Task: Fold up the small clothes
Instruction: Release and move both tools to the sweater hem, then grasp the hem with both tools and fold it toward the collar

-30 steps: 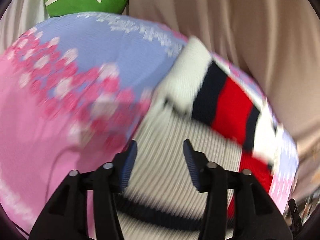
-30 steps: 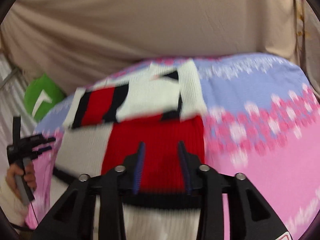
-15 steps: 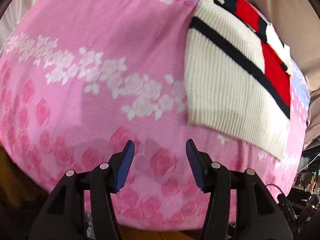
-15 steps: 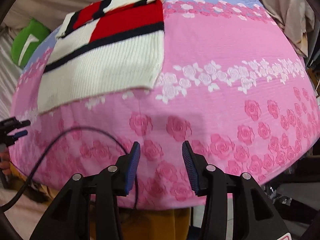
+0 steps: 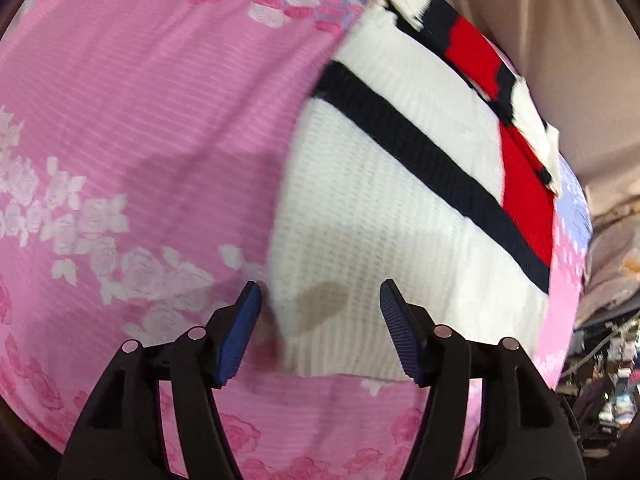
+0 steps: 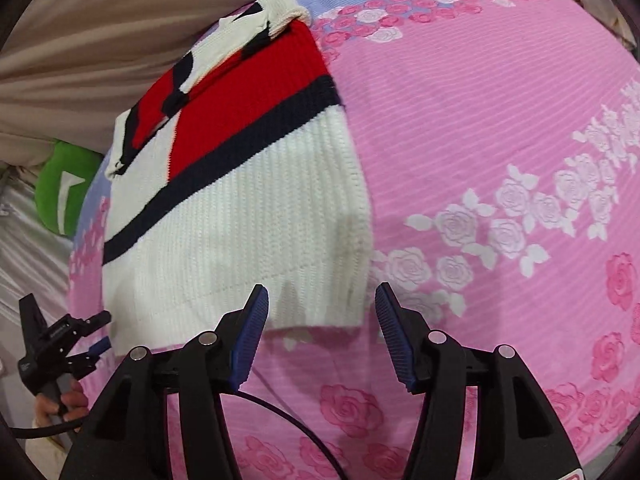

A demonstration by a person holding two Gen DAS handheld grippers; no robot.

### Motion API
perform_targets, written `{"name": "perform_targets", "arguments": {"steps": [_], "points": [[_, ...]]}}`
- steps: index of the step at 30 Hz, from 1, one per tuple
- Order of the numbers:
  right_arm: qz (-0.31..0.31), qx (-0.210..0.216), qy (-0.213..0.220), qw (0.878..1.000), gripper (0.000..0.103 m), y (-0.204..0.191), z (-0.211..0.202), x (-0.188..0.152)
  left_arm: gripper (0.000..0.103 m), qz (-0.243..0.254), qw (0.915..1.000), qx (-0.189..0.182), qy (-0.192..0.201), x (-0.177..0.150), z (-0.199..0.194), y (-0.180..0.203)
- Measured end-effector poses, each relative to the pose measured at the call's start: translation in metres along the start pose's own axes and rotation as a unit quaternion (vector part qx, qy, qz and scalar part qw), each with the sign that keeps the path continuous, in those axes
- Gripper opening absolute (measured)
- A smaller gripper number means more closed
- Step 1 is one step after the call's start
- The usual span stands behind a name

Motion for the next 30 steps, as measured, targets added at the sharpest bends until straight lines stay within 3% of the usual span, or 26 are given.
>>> {"name": "perform_targets", "arguments": {"steps": [2,3,4,11,16,20,23,27,30], "points": [[-0.001,0.010,-0.011,1.000,0.030,-0.004,0.006,-0.001,0.040,0.009,1.0000,0.002,-0.004,-0.001,0.002,0.001],[-0.003,0.008,-0.017,1.000,0.024,-0.005,0.009,-0.003,0.023,0.010,0.9999,0.003,-0.007,-0.002,0.004,0.002],[-0.006,0.008,-0.019,1.000,0.013,-0.006,0.009,-0.003,0.013,0.008,0.9999,0.001,-0.010,-0.003,0.003,0.002],[-0.067,0.004,0.051,0.996,0.005,-0.020,-0.044,0.011,0.009,0.035,0.9984,-0.017,0.042,-0.012,-0.050,0.021],[-0.105,0.012,0.058,0.993,0.005,-0.019,-0.087,-0.001,0.008,0.065,0.9954,-0.031,0.064,-0.037,-0.105,0.023],[-0.144,0.015,0.018,0.989,0.004,-0.007,-0.118,-0.041,0.008,0.095,0.9947,-0.007,0.039,-0.079,-0.130,0.006],[-0.175,0.016,-0.043,0.984,0.004,0.001,-0.136,-0.088,0.008,0.118,0.9925,0.031,-0.012,-0.128,-0.135,-0.019],[-0.215,0.018,-0.133,0.967,0.004,0.009,-0.161,-0.149,0.008,0.126,0.9846,0.074,-0.095,-0.190,-0.144,-0.053],[-0.211,0.030,-0.151,0.965,0.004,0.008,-0.175,-0.156,0.008,0.118,0.9839,0.078,-0.108,-0.196,-0.157,-0.051]]}}
Point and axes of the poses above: each gripper's, at about its wrist camera, not at the fingertips, and z roughly the way its jaws point, y to its right, x to its top, the point moved 9 cm from there along z, roughly the way its jaws point, and after that the axes turned 14 degrees about -z, right-handed, at the moved point
